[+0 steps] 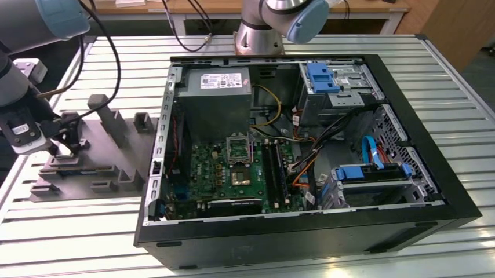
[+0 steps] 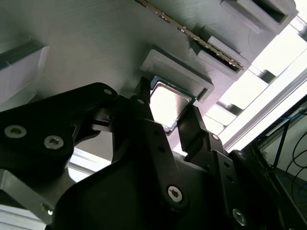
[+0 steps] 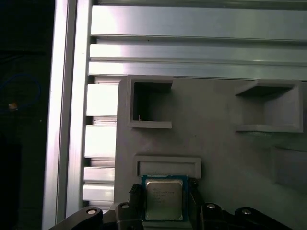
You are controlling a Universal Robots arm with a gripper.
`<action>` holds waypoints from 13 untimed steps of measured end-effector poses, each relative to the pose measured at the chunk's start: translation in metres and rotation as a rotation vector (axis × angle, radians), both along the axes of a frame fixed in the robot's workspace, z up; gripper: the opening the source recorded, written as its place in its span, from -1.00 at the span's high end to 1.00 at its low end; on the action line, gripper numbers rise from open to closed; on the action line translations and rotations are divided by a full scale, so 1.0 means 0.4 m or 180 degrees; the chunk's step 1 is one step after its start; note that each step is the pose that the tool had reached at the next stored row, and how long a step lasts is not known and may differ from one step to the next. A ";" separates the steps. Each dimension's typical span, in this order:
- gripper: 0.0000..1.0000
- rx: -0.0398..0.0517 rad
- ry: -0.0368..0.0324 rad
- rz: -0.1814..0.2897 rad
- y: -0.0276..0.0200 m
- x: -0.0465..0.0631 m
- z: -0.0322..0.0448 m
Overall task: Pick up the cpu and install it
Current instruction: 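Pick up the cpu and move it towards the insertion slot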
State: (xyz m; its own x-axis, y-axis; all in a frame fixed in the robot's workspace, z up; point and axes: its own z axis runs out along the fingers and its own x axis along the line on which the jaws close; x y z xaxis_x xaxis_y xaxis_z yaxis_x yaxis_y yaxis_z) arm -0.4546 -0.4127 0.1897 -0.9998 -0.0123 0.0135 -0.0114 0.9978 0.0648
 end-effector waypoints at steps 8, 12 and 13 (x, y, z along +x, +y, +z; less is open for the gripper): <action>0.06 0.0000 0.0000 0.0000 0.000 0.000 0.030; 0.06 0.0000 0.0000 0.0000 0.000 0.000 0.042; 0.06 0.0000 0.0000 0.0000 0.000 0.000 0.042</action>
